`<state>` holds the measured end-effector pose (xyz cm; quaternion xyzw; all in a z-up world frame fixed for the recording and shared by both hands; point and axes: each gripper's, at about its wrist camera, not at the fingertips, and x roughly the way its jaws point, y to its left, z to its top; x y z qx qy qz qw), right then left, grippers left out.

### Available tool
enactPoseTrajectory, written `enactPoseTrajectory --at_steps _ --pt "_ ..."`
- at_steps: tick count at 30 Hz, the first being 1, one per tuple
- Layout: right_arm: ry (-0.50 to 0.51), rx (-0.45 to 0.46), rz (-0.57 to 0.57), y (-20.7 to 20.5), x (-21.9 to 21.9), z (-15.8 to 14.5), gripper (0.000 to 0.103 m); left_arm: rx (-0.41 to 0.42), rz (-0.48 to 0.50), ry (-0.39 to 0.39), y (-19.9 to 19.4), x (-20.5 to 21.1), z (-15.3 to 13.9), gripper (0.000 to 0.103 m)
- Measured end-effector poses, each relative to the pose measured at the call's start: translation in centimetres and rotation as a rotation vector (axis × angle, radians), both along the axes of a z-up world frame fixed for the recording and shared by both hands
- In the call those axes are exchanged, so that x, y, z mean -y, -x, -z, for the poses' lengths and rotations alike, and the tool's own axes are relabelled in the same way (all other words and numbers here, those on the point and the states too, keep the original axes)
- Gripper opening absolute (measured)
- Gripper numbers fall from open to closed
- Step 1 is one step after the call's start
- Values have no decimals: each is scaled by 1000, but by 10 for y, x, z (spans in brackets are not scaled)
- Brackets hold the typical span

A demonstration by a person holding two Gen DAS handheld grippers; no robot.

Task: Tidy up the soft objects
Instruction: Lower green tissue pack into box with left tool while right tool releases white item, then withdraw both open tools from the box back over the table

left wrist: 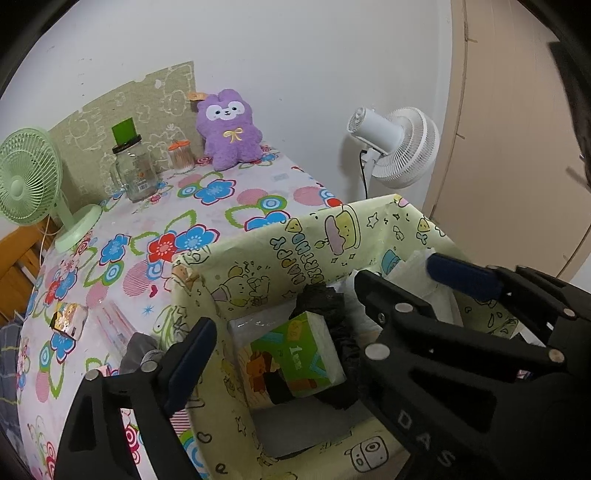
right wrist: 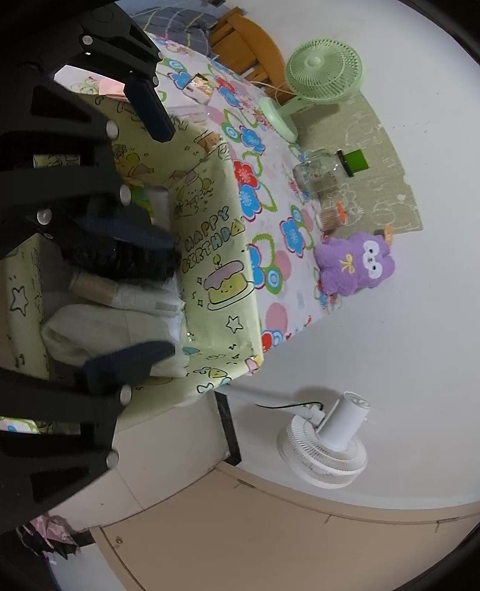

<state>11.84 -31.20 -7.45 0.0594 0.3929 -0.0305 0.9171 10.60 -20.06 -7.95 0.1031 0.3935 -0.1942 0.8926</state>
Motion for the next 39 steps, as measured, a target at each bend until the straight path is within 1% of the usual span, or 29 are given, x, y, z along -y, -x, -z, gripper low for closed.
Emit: enactPoseTrajectory --at_steps 4,9,15,19,23,39 --pt "13 17 -1 5 -3 -5 62 8 -1 10 5 -3 -4 94" --pt "27 43 -2 13 -8 -14 73 25 -3 23 12 -9 -11 97" --pt "50 83 1 24 -16 -25 83 49 -15 41 19 -17 -19 100" --pt "62 104 4 30 -23 -31 88 69 -26 49 25 -24 -25 102" --pt "75 132 21 36 -29 -38 95 85 -31 57 28 -31 -32 102" --pt "94 225 58 60 -58 -63 102 162 -49 99 45 -63 -56 103"
